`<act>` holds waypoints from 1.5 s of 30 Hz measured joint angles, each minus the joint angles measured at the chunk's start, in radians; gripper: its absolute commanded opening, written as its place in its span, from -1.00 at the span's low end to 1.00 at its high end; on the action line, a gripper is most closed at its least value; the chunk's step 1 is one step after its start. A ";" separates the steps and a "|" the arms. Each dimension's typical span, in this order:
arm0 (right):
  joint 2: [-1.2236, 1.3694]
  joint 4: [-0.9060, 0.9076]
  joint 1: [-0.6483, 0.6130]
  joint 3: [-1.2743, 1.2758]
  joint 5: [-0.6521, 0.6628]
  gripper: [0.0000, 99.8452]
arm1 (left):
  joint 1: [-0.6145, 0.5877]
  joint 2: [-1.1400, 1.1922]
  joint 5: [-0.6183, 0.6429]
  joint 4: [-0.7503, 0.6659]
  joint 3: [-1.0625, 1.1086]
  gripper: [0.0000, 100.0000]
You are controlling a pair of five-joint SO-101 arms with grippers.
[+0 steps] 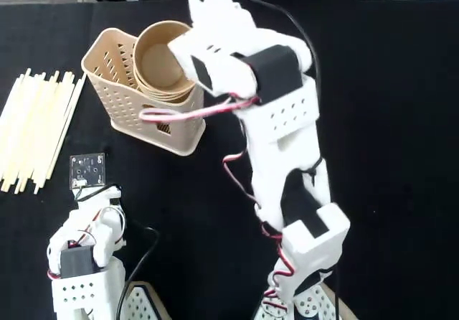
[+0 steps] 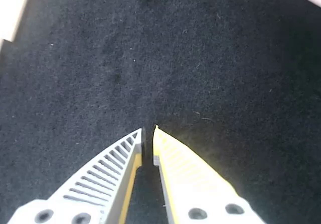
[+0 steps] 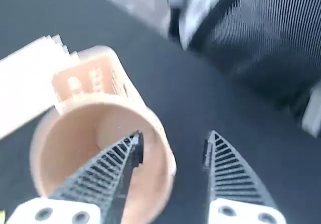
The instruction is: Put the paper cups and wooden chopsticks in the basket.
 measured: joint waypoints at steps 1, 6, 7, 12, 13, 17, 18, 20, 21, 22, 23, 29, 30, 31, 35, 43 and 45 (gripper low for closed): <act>0.000 -0.020 -0.018 -0.025 0.000 -0.58 | 0.000 0.000 0.000 0.000 0.000 -0.89; 0.000 -0.109 -0.115 -0.089 0.000 -0.58 | 0.000 0.000 0.000 0.000 0.000 -0.89; 0.011 -0.115 -0.120 -0.086 0.000 -0.58 | 0.000 0.000 0.000 0.000 0.000 -0.89; 0.138 -0.133 -0.104 -0.038 -0.002 -0.58 | 0.000 0.000 0.000 0.000 0.000 -0.89; 0.160 -0.123 -0.100 -0.038 -0.002 -0.58 | 0.000 0.000 0.000 0.000 0.000 -0.89; 0.184 -0.121 -0.083 -0.089 -0.002 -0.58 | 0.000 0.000 0.000 0.000 0.000 -0.89; 0.184 -0.118 -0.081 -0.126 -0.002 -0.58 | 0.000 0.000 0.000 0.000 0.000 -0.89; 0.183 -0.112 -0.081 -0.206 0.000 -0.58 | 0.000 0.000 0.000 0.000 0.000 -0.89; 0.183 -0.112 -0.081 -0.241 0.000 -0.58 | 0.000 0.000 0.000 0.000 0.000 -0.89; 0.183 -0.112 -0.081 -0.273 0.000 -0.58 | 0.000 0.000 0.000 0.000 0.000 -0.89; 0.178 -0.107 -0.081 -0.298 0.000 -0.58 | 0.000 0.000 0.000 0.000 0.000 -0.89; 0.103 0.011 -0.081 -0.345 0.000 -0.57 | 0.000 0.000 0.000 0.000 0.000 -0.89; 0.089 0.048 -0.081 -0.345 0.000 -0.57 | 0.000 0.000 0.000 0.000 0.000 -0.89; 0.078 0.087 -0.081 -0.345 0.000 -0.57 | 0.000 0.000 0.000 0.000 0.000 -0.89; 0.041 0.144 -0.052 -0.299 0.000 -0.57 | 0.000 0.000 0.000 0.000 0.000 -0.89; -0.048 0.146 0.089 0.169 -0.152 -0.57 | 0.000 0.000 0.000 0.000 0.000 -0.89; -0.051 0.146 0.107 0.264 -0.175 -0.57 | 0.000 0.000 0.000 0.000 0.000 -0.89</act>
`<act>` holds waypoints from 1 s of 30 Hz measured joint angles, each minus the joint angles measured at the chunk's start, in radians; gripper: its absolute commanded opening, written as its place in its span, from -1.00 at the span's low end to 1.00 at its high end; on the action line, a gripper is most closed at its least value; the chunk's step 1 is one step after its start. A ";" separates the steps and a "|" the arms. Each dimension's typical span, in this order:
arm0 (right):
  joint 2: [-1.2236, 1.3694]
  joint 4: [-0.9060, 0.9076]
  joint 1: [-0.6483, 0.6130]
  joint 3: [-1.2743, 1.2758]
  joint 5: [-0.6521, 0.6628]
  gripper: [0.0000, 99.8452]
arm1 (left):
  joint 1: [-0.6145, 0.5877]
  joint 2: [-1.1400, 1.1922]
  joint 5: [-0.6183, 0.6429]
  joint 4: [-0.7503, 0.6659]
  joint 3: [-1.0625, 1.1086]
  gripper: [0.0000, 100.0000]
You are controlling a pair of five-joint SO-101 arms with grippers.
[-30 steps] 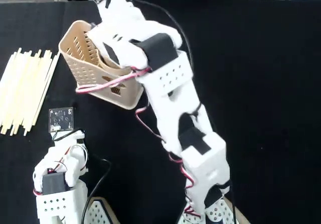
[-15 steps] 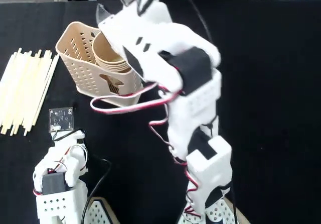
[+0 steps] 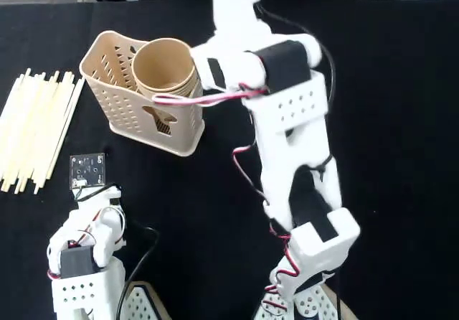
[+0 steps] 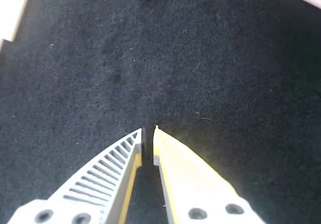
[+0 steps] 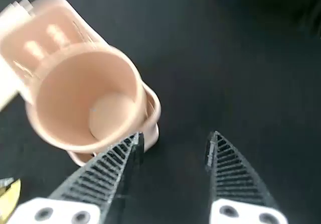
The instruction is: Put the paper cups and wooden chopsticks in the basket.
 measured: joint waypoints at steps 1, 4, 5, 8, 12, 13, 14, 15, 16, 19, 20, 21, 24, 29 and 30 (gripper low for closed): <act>0.000 0.000 0.003 0.032 -0.008 -0.57 | 0.000 0.000 0.000 0.000 0.000 -0.89; 0.000 0.000 0.003 0.066 -0.069 -0.52 | 0.000 0.000 0.000 0.000 0.000 -0.89; -0.012 0.000 0.003 0.066 -0.100 -0.47 | 0.000 0.000 0.000 0.000 0.000 -0.89; -0.041 0.000 -0.018 0.066 -0.201 -0.30 | 0.000 0.000 0.000 0.000 0.000 -0.89; -0.060 0.000 -0.055 0.064 -0.330 -0.12 | 0.000 0.000 0.000 0.000 0.000 -0.89; -0.061 0.000 -0.068 0.058 -0.341 -0.12 | 0.000 0.000 0.000 0.000 0.000 -0.89; -0.063 0.000 -0.083 0.054 -0.350 -0.13 | 0.000 0.000 0.000 0.000 0.000 -0.89; -0.063 0.000 -0.101 0.044 -0.354 -0.14 | 0.000 0.000 0.000 0.000 0.000 -0.89; -0.063 0.000 -0.124 0.037 -0.358 -0.15 | 0.000 0.000 0.000 0.000 0.000 -0.89; -0.063 -0.005 -0.186 0.026 -0.362 -0.19 | 0.000 0.000 0.000 0.000 0.000 -0.89; -0.063 -0.009 -0.196 0.026 -0.365 -0.20 | 0.000 0.000 0.000 0.000 0.000 -0.89; -0.063 -0.017 -0.201 0.026 -0.373 -0.20 | 0.000 0.000 0.000 0.000 0.000 -0.89; -0.034 -0.049 -0.196 0.025 -0.397 -0.21 | 0.000 0.000 0.000 0.000 0.000 -0.89; 0.130 -0.055 -0.140 0.023 -0.405 -0.21 | 0.000 0.000 0.000 0.000 0.000 -0.89; 0.161 -0.055 -0.130 0.023 -0.405 -0.21 | 0.000 0.000 0.000 0.000 0.000 -0.89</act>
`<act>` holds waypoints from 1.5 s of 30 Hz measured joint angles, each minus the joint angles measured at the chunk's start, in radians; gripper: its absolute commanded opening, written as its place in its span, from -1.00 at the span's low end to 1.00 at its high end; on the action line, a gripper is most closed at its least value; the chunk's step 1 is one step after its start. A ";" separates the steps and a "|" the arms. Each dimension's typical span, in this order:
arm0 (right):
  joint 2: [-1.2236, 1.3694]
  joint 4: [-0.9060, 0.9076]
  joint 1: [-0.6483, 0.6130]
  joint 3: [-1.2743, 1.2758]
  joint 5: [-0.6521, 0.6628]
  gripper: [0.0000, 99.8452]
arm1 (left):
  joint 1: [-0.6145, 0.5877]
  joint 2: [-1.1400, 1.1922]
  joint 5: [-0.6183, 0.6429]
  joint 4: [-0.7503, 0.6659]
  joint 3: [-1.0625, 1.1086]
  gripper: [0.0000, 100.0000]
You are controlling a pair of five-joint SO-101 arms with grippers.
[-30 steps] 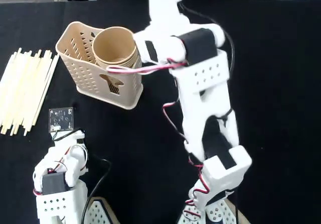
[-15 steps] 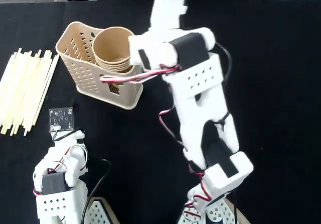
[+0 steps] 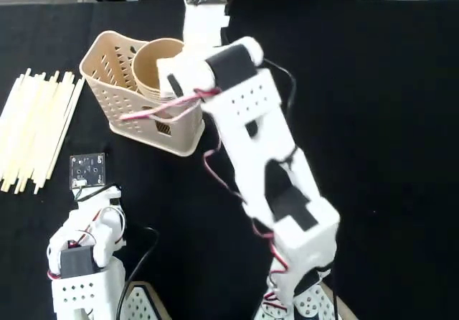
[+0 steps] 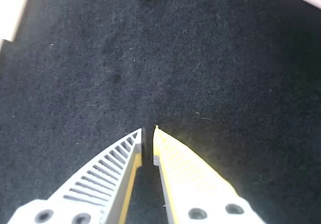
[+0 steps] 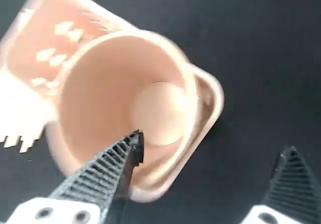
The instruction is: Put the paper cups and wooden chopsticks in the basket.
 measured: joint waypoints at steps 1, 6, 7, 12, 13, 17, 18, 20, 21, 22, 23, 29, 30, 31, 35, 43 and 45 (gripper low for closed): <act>0.029 0.000 0.006 -0.003 0.000 -0.25 | 0.000 0.000 0.000 0.000 0.000 -0.89; 0.129 0.021 0.012 -0.063 0.000 -0.74 | 0.000 0.000 0.000 0.000 0.000 -0.89; 0.144 0.025 0.015 -0.086 0.000 -0.87 | 0.000 0.000 0.000 0.000 0.000 -0.89; 0.189 0.035 0.064 -0.206 -0.002 -0.98 | 0.000 0.000 0.000 0.000 0.000 -0.89; 0.192 0.038 0.074 -0.226 -0.005 -0.98 | 0.000 0.000 0.000 0.000 0.000 -0.89; 0.193 0.057 0.089 -0.264 0.017 -0.98 | 0.000 0.000 0.000 0.000 0.000 -0.89; 0.193 0.057 0.091 -0.267 0.048 -0.98 | 0.000 0.000 0.000 0.000 0.000 -0.89; 0.193 0.057 0.091 -0.272 0.086 -0.98 | 0.000 0.000 0.000 0.000 0.000 -0.89; 0.193 0.057 0.091 -0.272 0.094 -0.98 | 0.000 0.000 0.000 0.000 0.000 -0.89; 0.190 0.057 0.091 -0.270 0.100 -0.98 | 0.000 0.000 0.000 0.000 0.000 -0.89; 0.183 0.057 0.091 -0.262 0.104 -0.98 | 0.000 0.000 0.000 0.000 0.000 -0.89; 0.104 0.057 0.098 -0.115 0.112 -0.98 | 0.000 0.000 0.000 0.000 0.000 -0.89; 0.094 0.057 0.106 -0.097 0.115 -0.98 | 0.000 0.000 0.000 0.000 0.000 -0.89; 0.081 0.057 0.118 -0.084 0.120 -0.98 | 0.000 0.000 0.000 0.000 0.000 -0.89; 0.052 0.057 0.155 -0.066 0.153 -0.80 | 0.000 0.000 0.000 0.000 0.000 -0.89; 0.025 0.057 0.121 -0.063 0.173 -0.03 | 0.000 0.000 0.000 0.000 0.000 -0.89; 0.025 0.057 0.101 -0.098 0.173 -0.02 | 0.000 0.000 0.000 0.000 0.000 -0.89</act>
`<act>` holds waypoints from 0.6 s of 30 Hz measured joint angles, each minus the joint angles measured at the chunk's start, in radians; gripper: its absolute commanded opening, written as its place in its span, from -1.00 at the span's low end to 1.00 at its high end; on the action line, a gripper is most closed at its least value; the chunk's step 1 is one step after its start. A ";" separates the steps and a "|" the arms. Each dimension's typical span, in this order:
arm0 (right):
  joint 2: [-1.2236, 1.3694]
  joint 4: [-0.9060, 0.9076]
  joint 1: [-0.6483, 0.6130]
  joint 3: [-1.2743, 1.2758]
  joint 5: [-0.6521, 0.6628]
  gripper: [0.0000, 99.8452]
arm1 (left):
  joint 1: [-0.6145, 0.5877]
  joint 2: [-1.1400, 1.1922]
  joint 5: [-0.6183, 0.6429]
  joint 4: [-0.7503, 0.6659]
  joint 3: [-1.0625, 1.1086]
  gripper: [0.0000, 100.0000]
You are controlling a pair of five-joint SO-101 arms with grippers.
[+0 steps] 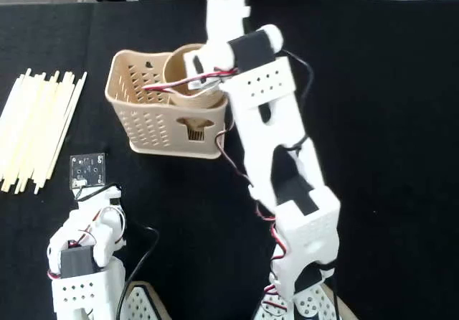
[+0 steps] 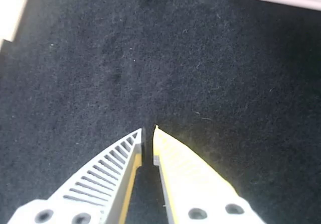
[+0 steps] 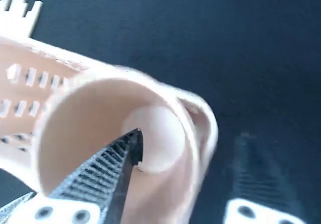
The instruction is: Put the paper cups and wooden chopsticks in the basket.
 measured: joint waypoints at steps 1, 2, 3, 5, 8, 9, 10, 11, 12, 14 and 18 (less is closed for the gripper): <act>0.000 0.000 -0.003 -0.023 0.000 -0.02 | 0.000 0.000 0.000 0.000 0.000 -0.89; -0.009 0.000 -0.003 -0.041 0.000 -0.02 | 0.000 0.000 0.000 0.000 0.000 -0.89; -0.026 0.000 -0.005 -0.049 0.000 -0.02 | 0.000 0.000 0.000 0.000 0.000 -0.89; -0.080 0.000 -0.005 -0.061 0.000 -0.02 | 0.000 0.000 0.000 0.000 0.000 -0.89; -0.192 0.000 -0.020 -0.063 0.000 -0.02 | 0.000 0.000 0.000 0.000 0.000 -0.89; -0.238 0.000 -0.032 -0.060 0.000 -0.02 | 0.000 0.000 0.000 0.000 0.000 -0.89; -0.287 0.000 -0.052 -0.046 0.000 -0.02 | 0.000 0.000 0.000 0.000 0.000 -0.89; -0.345 0.000 -0.071 -0.023 0.000 -0.02 | 0.000 0.000 0.000 0.000 0.000 -0.89; -0.405 0.000 -0.092 0.006 0.000 -0.02 | 0.000 0.000 0.000 0.000 0.000 -0.89; -0.523 0.000 -0.129 0.080 0.000 -0.02 | 0.000 0.000 0.000 0.000 0.000 -0.89; -0.772 0.000 -0.152 0.265 0.002 -0.16 | 0.000 0.000 0.000 0.000 0.000 -0.89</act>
